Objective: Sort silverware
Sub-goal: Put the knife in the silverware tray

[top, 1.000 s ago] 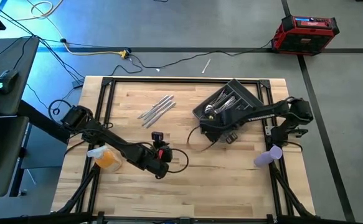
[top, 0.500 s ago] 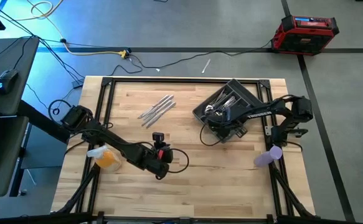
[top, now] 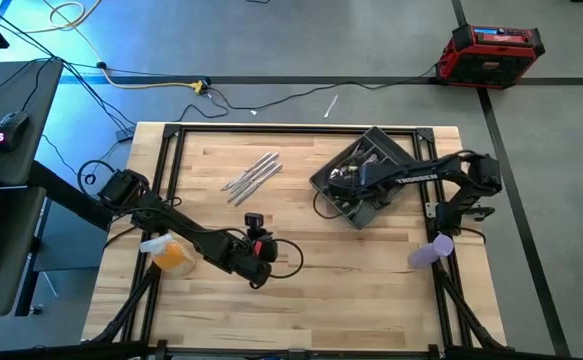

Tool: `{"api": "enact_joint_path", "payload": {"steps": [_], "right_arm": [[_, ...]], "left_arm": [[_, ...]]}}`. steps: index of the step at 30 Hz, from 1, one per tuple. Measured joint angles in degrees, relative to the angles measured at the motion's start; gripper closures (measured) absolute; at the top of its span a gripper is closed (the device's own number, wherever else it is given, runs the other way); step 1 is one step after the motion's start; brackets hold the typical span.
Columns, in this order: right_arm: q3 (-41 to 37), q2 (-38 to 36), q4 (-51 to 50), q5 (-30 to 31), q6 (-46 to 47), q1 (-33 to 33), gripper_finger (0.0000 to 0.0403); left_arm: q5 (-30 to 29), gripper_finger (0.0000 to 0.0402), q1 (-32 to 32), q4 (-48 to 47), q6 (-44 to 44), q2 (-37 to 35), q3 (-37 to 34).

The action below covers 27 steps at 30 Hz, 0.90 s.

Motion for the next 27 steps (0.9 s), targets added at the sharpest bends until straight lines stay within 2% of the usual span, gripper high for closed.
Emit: {"api": "enact_joint_path", "payload": {"steps": [3,5,6,10,13,20,23,27], "right_arm": [[1.09,-1.89,0.68,-11.51,1.72,-0.56,0.0274],[-0.11,-3.02,2.36,-20.06,-1.91,-1.28,0.0275],[-1.12,-3.36,3.38,-22.13,-4.08,-1.58,0.0275],[-5.54,-3.48,10.53,-22.68,-10.44,-3.17,0.0275],[-8.47,-2.65,15.8,-26.4,-14.03,-4.28,0.0275],[-13.14,-1.72,21.17,-31.75,-17.15,-4.81,0.028],[-14.76,-1.72,23.06,-31.74,-17.14,-4.81,0.03],[-14.98,-1.78,22.61,-31.85,-14.49,-4.54,0.0363]], "left_arm": [[0.08,0.0305,0.0,-0.12,-0.15,-0.08,0.0],[0.1,0.0305,0.0,-0.13,-0.17,-0.08,0.0],[0.1,0.0305,0.0,-0.12,-0.19,-0.08,0.0],[0.95,0.0305,0.0,-0.09,-0.64,-0.08,0.0],[1.4,0.0305,0.0,0.06,-0.63,-0.08,0.0],[1.55,0.0305,0.34,0.47,-0.15,-0.08,0.0],[1.57,0.0305,0.72,0.49,-0.15,-0.08,0.0],[1.57,0.0305,1.09,0.55,-0.13,-0.08,0.0]]}}
